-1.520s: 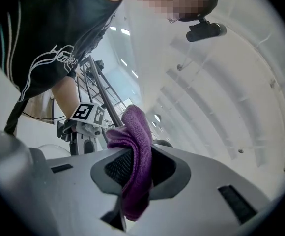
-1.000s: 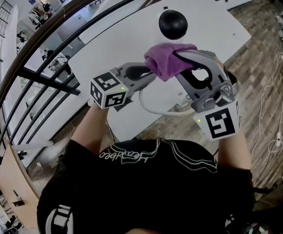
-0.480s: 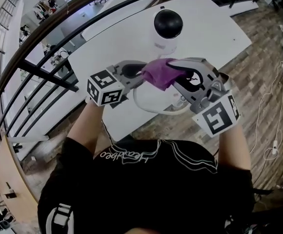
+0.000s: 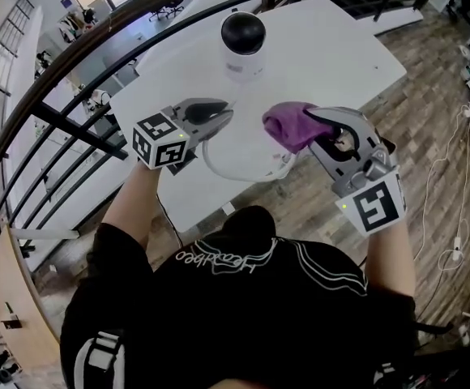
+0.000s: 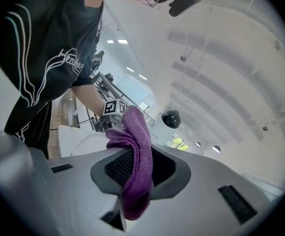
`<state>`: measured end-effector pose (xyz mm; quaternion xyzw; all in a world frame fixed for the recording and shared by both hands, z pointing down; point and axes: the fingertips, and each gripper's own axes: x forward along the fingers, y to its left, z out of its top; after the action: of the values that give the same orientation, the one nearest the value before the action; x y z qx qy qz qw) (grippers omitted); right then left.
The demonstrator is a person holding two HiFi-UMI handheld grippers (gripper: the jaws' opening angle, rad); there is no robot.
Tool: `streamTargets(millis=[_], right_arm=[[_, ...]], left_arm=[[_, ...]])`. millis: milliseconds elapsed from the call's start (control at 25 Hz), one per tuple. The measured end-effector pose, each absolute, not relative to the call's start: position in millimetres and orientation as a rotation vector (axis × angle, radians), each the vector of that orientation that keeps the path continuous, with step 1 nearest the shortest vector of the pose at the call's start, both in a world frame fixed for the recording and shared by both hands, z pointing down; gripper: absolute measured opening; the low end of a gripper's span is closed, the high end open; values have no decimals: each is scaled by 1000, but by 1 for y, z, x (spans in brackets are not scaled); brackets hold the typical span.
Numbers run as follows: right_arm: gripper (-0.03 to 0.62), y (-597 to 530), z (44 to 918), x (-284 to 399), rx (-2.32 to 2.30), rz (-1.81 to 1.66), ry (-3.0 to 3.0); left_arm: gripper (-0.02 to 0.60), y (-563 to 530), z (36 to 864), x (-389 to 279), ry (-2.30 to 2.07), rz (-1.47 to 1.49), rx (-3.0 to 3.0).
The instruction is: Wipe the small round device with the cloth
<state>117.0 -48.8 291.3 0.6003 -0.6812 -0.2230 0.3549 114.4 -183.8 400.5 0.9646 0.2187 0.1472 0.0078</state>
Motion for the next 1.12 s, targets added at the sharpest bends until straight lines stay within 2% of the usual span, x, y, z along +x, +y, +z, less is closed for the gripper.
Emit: streamTargets(millis=[760, 1120], right_arm=[[66, -80, 285, 160, 1381, -833, -1896], [66, -93, 247, 165, 1290, -988, -1909]], left_arm=[[74, -183, 402, 118, 632, 517, 3106], [67, -182, 399, 116, 499, 523, 3152]])
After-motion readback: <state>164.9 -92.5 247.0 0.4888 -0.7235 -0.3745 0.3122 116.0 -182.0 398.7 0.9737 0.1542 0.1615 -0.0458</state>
